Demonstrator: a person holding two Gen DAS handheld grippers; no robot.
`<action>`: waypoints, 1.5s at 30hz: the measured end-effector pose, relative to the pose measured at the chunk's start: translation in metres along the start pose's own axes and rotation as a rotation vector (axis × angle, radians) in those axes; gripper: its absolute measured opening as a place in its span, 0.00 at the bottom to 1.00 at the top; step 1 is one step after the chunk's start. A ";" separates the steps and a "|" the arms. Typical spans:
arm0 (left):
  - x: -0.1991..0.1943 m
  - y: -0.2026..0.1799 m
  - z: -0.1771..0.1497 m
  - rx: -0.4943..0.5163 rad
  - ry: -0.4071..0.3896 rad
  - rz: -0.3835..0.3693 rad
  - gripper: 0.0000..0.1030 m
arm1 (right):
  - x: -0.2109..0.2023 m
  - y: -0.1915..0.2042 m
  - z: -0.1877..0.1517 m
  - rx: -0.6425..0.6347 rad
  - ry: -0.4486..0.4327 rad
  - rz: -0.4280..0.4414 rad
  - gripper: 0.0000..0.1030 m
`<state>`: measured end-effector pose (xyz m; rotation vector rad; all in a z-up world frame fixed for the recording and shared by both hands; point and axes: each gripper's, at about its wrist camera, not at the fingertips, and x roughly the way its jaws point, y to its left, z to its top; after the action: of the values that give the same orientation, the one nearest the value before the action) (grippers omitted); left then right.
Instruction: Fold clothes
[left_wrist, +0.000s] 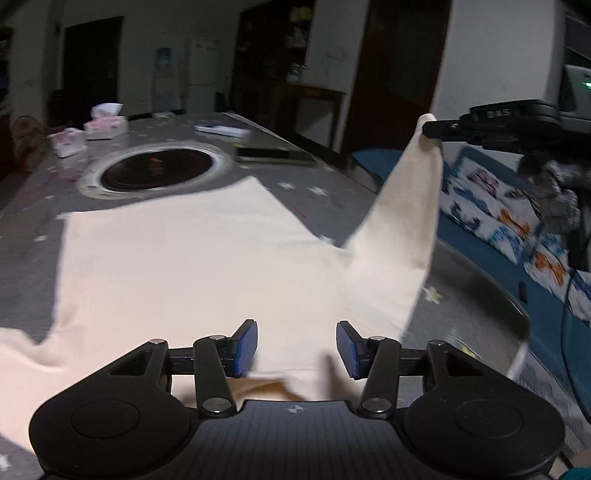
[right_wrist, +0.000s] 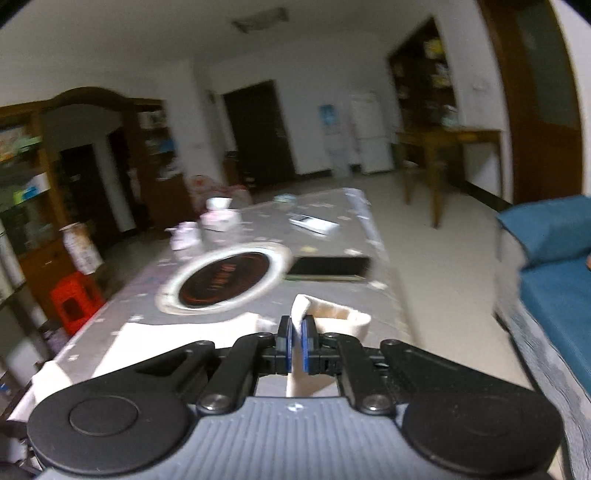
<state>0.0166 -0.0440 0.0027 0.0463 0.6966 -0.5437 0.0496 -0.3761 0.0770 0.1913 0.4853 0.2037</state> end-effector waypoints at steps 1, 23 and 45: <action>-0.004 0.006 0.000 -0.013 -0.008 0.017 0.49 | 0.002 0.011 0.003 -0.017 -0.002 0.026 0.04; -0.054 0.085 -0.036 -0.230 -0.055 0.183 0.51 | 0.092 0.223 -0.055 -0.312 0.290 0.437 0.06; -0.015 0.086 -0.020 -0.182 -0.026 0.237 0.15 | 0.053 0.091 -0.094 -0.284 0.396 0.197 0.17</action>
<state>0.0373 0.0410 -0.0148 -0.0475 0.7019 -0.2521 0.0366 -0.2632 -0.0071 -0.0838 0.8236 0.5055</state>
